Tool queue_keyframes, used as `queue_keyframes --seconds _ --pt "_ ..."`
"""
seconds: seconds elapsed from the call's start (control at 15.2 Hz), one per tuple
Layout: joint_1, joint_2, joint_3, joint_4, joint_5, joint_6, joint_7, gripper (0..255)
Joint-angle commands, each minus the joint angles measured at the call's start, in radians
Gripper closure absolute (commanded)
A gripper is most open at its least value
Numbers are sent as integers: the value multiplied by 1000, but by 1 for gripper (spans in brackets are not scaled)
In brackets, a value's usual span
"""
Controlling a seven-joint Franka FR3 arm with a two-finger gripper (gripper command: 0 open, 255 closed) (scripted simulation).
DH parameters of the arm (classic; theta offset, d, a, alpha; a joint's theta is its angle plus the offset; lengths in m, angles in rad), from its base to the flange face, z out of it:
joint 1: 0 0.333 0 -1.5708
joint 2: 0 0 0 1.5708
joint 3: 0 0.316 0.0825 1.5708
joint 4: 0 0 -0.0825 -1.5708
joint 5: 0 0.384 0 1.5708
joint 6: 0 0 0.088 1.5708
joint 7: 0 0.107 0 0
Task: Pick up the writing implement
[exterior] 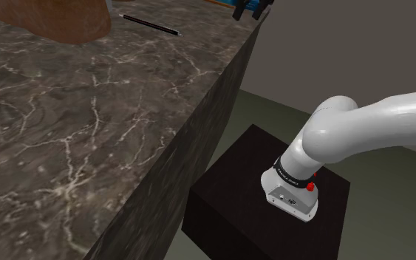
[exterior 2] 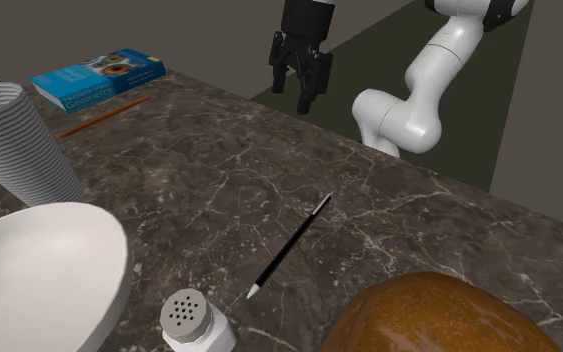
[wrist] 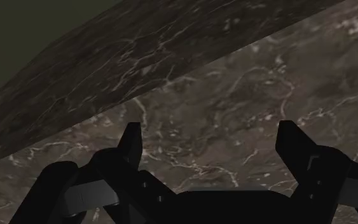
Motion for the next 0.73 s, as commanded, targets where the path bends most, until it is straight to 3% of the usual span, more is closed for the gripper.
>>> queue_keyframes --seconds 0.0,0.66 --pt "0 0 0 0 0 0 0 0" --pt "131 340 115 309 78 -142 -36 0"
